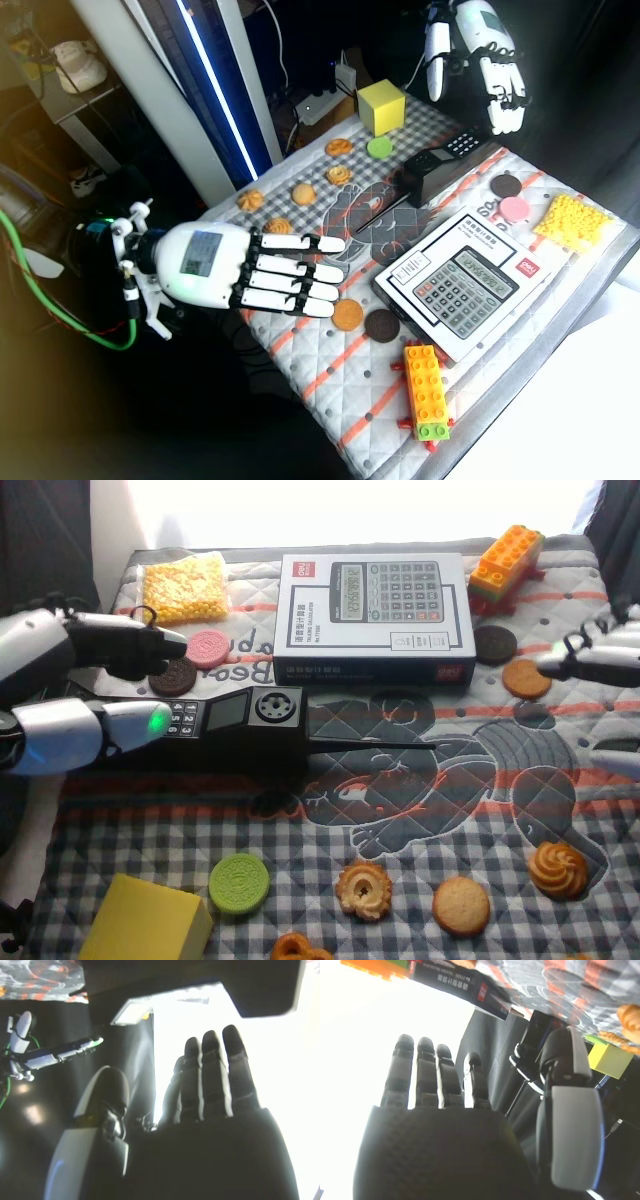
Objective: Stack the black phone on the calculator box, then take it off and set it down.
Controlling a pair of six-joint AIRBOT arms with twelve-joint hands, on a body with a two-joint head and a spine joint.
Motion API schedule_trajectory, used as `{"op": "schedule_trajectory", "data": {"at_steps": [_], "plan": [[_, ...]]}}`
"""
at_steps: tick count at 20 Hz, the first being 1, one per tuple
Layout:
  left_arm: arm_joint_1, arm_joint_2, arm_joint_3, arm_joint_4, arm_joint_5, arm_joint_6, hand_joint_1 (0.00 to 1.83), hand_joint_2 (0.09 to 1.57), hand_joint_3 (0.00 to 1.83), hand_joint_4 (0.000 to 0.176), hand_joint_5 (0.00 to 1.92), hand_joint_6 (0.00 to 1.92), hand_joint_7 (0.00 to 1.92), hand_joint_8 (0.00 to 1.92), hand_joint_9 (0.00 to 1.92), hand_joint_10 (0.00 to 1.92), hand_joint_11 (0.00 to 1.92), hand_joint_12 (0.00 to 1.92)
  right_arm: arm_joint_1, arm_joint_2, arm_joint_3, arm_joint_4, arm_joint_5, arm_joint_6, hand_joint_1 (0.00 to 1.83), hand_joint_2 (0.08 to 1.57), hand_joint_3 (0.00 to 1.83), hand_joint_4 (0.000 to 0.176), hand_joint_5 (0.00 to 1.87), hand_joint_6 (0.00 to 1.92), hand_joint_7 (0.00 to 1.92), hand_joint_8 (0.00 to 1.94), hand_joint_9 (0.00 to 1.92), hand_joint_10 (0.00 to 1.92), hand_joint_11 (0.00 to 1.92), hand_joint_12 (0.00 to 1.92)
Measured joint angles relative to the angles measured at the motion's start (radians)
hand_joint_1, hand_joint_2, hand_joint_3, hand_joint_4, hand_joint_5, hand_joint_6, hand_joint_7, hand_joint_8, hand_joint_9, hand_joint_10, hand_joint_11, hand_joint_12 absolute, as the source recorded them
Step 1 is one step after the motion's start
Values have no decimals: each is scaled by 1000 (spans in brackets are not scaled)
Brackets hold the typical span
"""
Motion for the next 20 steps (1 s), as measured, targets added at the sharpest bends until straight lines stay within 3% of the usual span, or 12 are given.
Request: {"op": "schedule_trajectory", "data": {"at_steps": [1, 3, 5, 7, 10, 11, 13, 14, 16, 17, 19, 20], "plan": [[-15, -8, 6, 5, 14, 12, 669, 1005, 0, 61, 323, 0, 401, 0, 436, 13, 10, 1307, 0, 0, 0, 0, -5, 0, 591, 1317, 1, 0, 499, 5, 573, 7, 630, 12, 423, 545], [-50, -23, 8, 3, 55, 97, 709, 892, 0, 117, 158, 8, 250, 3, 259, 5, 0, 811, 0, 0, 0, 0, -2, 0, 589, 1320, 2, 0, 510, 7, 580, 8, 635, 11, 429, 544], [-92, -36, 9, 2, 101, 178, 715, 836, 0, 161, 133, 6, 240, 2, 265, 6, 0, 911, 0, 0, 0, 0, -3, 0, 606, 1324, 1, 0, 518, 5, 582, 5, 650, 11, 446, 559], [-113, -61, 27, 3, 137, 192, 686, 846, 0, 137, 92, 1, 205, 1, 265, 3, 0, 884, 0, 0, 0, -2, -1, 0, 649, 1328, 0, 0, 520, 0, 603, 0, 686, 1, 414, 685], [-135, -98, 63, 8, 217, 193, 726, 861, 2, 134, 152, 9, 196, 2, 265, 0, 0, 760, 0, 0, 0, -3, -3, 0, 609, 1332, 1, 0, 518, 1, 578, 0, 630, 0, 339, 732], [-143, -106, 76, 8, 238, 193, 689, 887, 2, 97, 212, 9, 219, 3, 309, 8, 0, 741, 0, 0, 0, -4, -1, 0, 636, 1326, 0, 0, 523, 2, 584, 2, 654, 9, 359, 756], [-148, -113, 95, 6, 273, 195, 711, 919, 5, 163, 164, 0, 314, 16, 445, 38, 0, 699, 0, 0, 0, -7, -2, 0, 625, 1332, 1, 0, 524, 1, 590, 3, 677, 12, 378, 778], [-148, -117, 108, 1, 293, 200, 701, 948, 7, 171, 130, 0, 358, 14, 488, 37, 0, 750, 0, 0, 0, -9, -2, 0, 627, 1333, 1, 0, 524, 1, 588, 1, 666, 6, 375, 776], [-155, -126, 113, -37, 325, 281, 764, 990, 5, 154, 176, 6, 422, 10, 524, 24, 0, 752, 0, 0, 0, -11, -1, 0, 601, 1335, 0, 0, 522, 0, 600, 5, 718, 22, 444, 756], [-159, -132, 109, -60, 336, 349, 785, 1012, 2, 105, 376, 25, 491, 13, 546, 20, 0, 747, 0, 0, 0, -11, -2, 0, 621, 1333, 0, 0, 529, 2, 614, 6, 750, 24, 486, 784], [-162, -140, 100, -67, 336, 383, 837, 1034, 5, 68, 513, 30, 539, 9, 568, 17, 0, 806, 0, 6, -11, -18, -2, 0, 542, 1353, 7, 0, 525, 2, 594, 2, 710, 7, 479, 776], [-162, -142, 99, -68, 338, 383, 882, 1023, 1, 31, 603, 22, 644, 25, 652, 47, 20, 877, 0, 13, -16, -26, 0, 0, 433, 1368, 0, 24, 482, 0, 509, 0, 551, 1, 351, 649]]}}
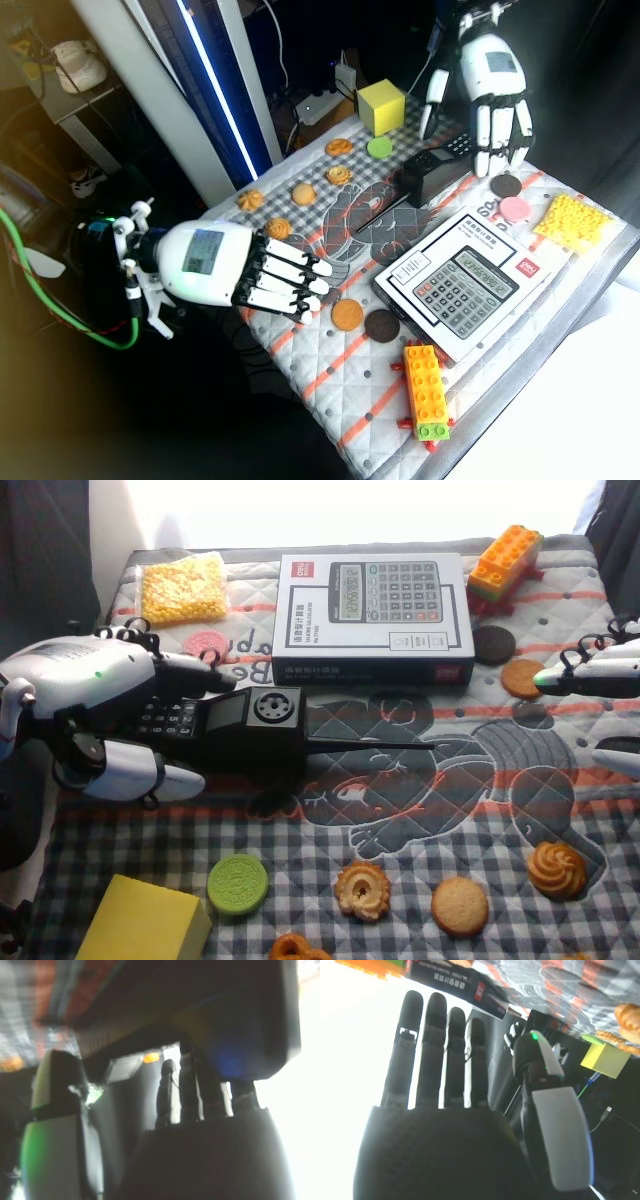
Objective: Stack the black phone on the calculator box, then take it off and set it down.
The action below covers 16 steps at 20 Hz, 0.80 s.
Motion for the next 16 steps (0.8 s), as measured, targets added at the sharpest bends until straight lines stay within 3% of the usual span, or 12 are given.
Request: {"op": "schedule_trajectory", "data": {"at_steps": [1, 2, 3, 4, 5, 6, 7, 8, 12, 13, 15, 16], "plan": [[0, -1, 0, -1, 1, 0, 915, 1028, 0, 0, 668, 15, 711, 31, 697, 66, 29, 911, 0, 6, -5, 0, 3, 0, 393, 1367, 0, 43, 471, 0, 480, 0, 502, 0, 304, 603], [0, -1, 3, -5, 0, 0, 978, 1088, 0, 0, 808, 32, 815, 67, 755, 112, 89, 895, 0, 12, -10, 0, 14, 0, 484, 1361, 0, 51, 467, 1, 445, 2, 461, 2, 261, 576], [0, -2, 5, -14, -4, 0, 1181, 1143, 5, 0, 916, 675, 854, 1105, 839, 362, 140, 1093, 0, 17, -14, 0, 29, 0, 471, 1358, 0, 63, 437, 0, 398, 0, 388, 0, 205, 546], [0, -2, 5, -26, -8, 0, 1221, 1187, 2, 0, 881, 862, 806, 1436, 738, 800, 172, 1161, 0, 23, -21, -1, 40, 0, 464, 1359, 0, 59, 415, 0, 382, 0, 391, 0, 225, 504], [0, -2, 5, -34, -12, 0, 1319, 1223, 5, 0, 760, 1032, 762, 1516, 690, 1416, 267, 1275, 0, 26, -21, -8, 47, 0, 481, 1333, 0, 59, 419, 2, 405, 7, 358, 0, 176, 476], [0, -2, 5, -42, -14, 0, 1339, 1233, 3, 0, 659, 1219, 761, 1475, 727, 1509, 378, 1356, 0, 26, -22, -8, 47, 0, 456, 1316, 0, 50, 433, 6, 423, 10, 363, 3, 159, 469], [-2, 7, -7, -35, -27, -14, 1344, 1232, 0, 0, 604, 1338, 783, 1410, 771, 1478, 553, 1513, 0, 26, -22, -8, 48, 0, 440, 1308, 0, 49, 439, 2, 445, 5, 443, 7, 219, 559], [-3, 19, -15, -22, -30, -27, 1343, 1227, 0, 0, 593, 1381, 786, 1359, 807, 1463, 664, 1570, 0, 26, -22, -8, 48, 0, 439, 1309, 0, 31, 449, 5, 464, 9, 483, 16, 249, 589], [-39, 71, -71, 71, -79, -57, 1361, 1160, 0, 0, 715, 1300, 905, 1103, 936, 1268, 739, 1581, 0, 26, -22, -8, 49, 0, 408, 1320, 1, 46, 444, 0, 481, 2, 562, 14, 317, 670], [-66, 76, -74, 97, -86, -59, 1249, 1145, 0, 0, 819, 1200, 990, 1043, 957, 1221, 837, 1553, 0, 26, -22, -8, 48, 0, 414, 1322, 2, 46, 442, 0, 485, 3, 581, 18, 341, 682], [-127, 60, -60, 126, -105, -60, 1259, 1085, 0, 0, 1148, 578, 984, 1170, 1062, 1249, 1011, 1620, 0, 26, -22, -8, 49, 0, 422, 1329, 0, 49, 450, 0, 494, 1, 561, 2, 291, 708], [-163, 26, -31, 123, -108, -65, 1259, 1069, 0, 0, 1187, 536, 1005, 1100, 1051, 1112, 960, 1534, 0, 26, -22, -8, 48, 0, 423, 1331, 0, 47, 450, 0, 496, 0, 570, 5, 300, 726]]}}
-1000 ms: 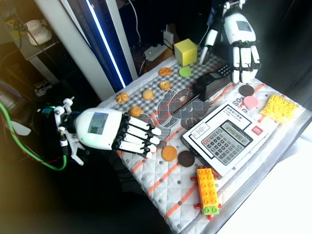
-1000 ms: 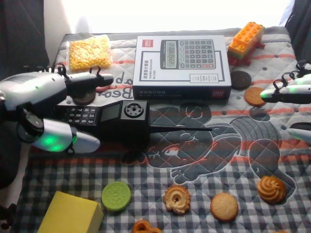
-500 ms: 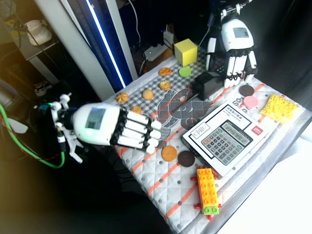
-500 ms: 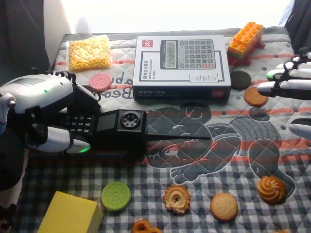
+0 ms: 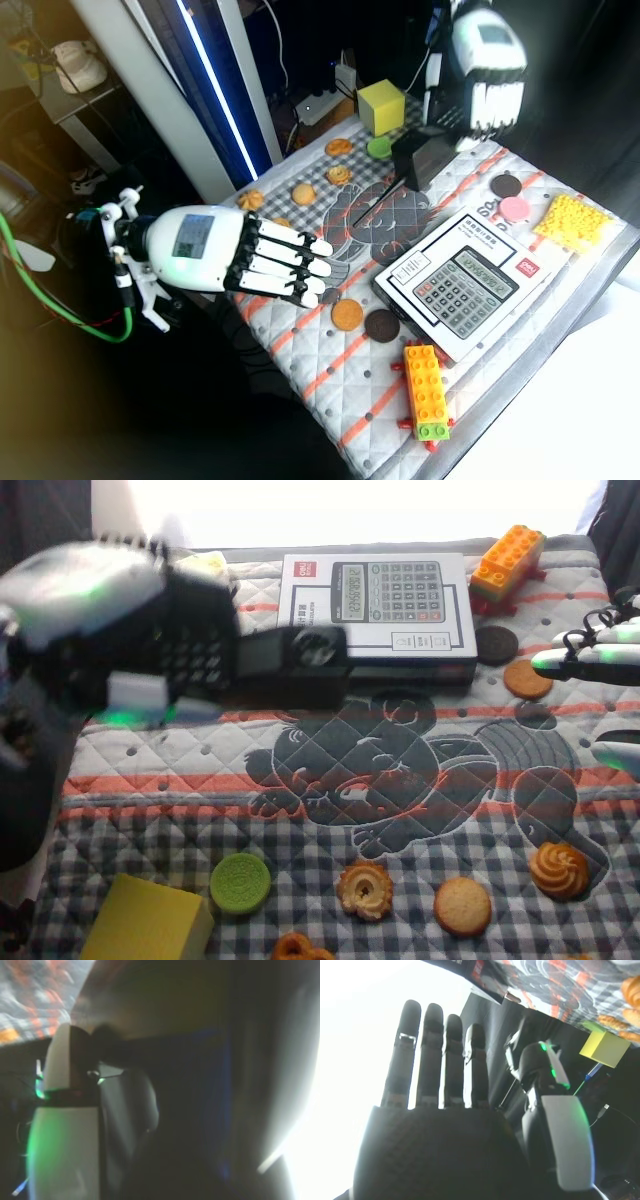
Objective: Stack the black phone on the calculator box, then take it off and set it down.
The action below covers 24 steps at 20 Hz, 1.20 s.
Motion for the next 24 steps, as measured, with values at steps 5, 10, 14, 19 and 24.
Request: {"op": "schedule_trajectory", "data": {"at_steps": [5, 10, 14, 19, 24], "plan": [[-149, -176, 179, -4, 113, -3, 1246, 1112, 0, 0, 1072, 688, 929, 1247, 850, 988, 594, 1497, 0, -5, 1, 0, 2, 0, 396, 1347, 0, 47, 420, 2, 500, 0, 617, 0, 362, 717], [-219, -322, 325, -15, 218, -7, 1385, 1078, 0, 0, 1109, 530, 1006, 1029, 984, 1174, 743, 1266, 7, -21, 9, -7, -1, 0, 431, 1332, 0, 30, 449, 1, 505, 0, 590, 0, 286, 813], [-238, -419, 435, -61, 289, -5, 1275, 1082, 0, 0, 1080, 609, 1051, 1090, 954, 793, 626, 1316, 7, -28, 16, -8, 2, 1, 502, 1317, 0, 37, 460, 0, 488, 0, 576, 2, 312, 761], [-246, -475, 495, -93, 320, -4, 1116, 1072, 0, 0, 769, 387, 692, 695, 678, 639, 411, 1184, 10, -36, 18, -17, -1, 1, 502, 1313, 0, 39, 479, 0, 518, 1, 663, 9, 456, 731], [-229, -478, 494, -111, 292, -11, 871, 987, 0, 56, 490, 0, 597, 7, 602, 283, 221, 1175, 10, -36, 18, -16, -1, 3, 454, 1314, 1, 35, 486, 1, 526, 3, 692, 12, 508, 739]]}}
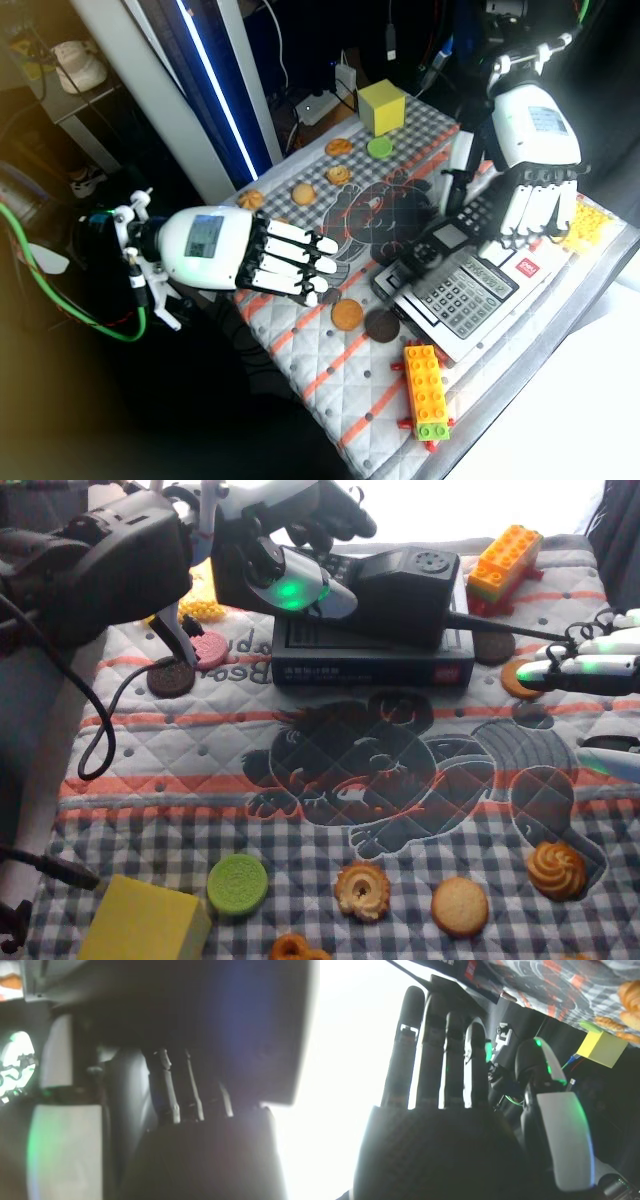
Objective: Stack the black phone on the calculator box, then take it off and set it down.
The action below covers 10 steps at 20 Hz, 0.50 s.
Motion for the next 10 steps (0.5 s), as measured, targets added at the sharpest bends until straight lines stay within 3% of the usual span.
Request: {"op": "schedule_trajectory", "data": {"at_steps": [2, 3, 4, 5, 7, 8, 9, 10], "plan": [[13, 1, -7, -14, -10, 1, 845, 969, 1, 62, 439, 0, 540, 0, 543, 186, 102, 1191, 0, 0, 0, 0, 0, 0, 490, 1311, 0, 39, 482, 0, 518, 0, 636, 0, 408, 690], [14, 6, -20, -16, -18, 0, 791, 964, 0, 85, 392, 0, 495, 0, 513, 128, 22, 1214, 2, 0, 0, -1, -1, 0, 531, 1311, 0, 18, 487, 1, 530, 3, 665, 10, 453, 696], [16, 18, -44, -16, -36, 0, 757, 949, 0, 123, 327, 0, 442, 0, 458, 72, 4, 1097, 5, 0, 0, -1, -2, 0, 508, 1318, 2, 14, 480, 0, 527, 1, 664, 7, 452, 683], [17, 31, -66, -14, -55, -1, 739, 940, 0, 151, 280, 1, 410, 0, 431, 46, 0, 1031, 7, 0, 0, 0, 2, 0, 502, 1323, 0, 19, 480, 0, 523, 1, 648, 1, 444, 639], [27, 80, -132, 8, -119, -4, 764, 911, 0, 163, 235, 2, 341, 3, 339, 8, 0, 763, 23, 0, 0, -2, 0, 0, 479, 1317, 0, 25, 473, 0, 475, 0, 476, 0, 270, 487], [45, 115, -169, 13, -159, -4, 765, 916, 0, 163, 234, 1, 310, 4, 295, 6, 0, 662, 26, -1, 0, 0, 5, 0, 454, 1317, 0, 16, 482, 0, 462, 1, 434, 0, 260, 384], [69, 148, -203, 15, -200, -4, 761, 933, 2, 162, 217, 2, 246, 0, 219, 0, 0, 491, 31, -1, 0, 0, 18, 0, 428, 1311, 0, 48, 456, 0, 449, 0, 407, 0, 248, 350], [114, 201, -251, 14, -239, -7, 716, 936, 0, 175, 197, 2, 203, 1, 169, 2, 0, 402, 37, -1, 0, 5, 37, 0, 553, 1301, 1, 29, 476, 1, 462, 1, 466, 2, 367, 317]]}}
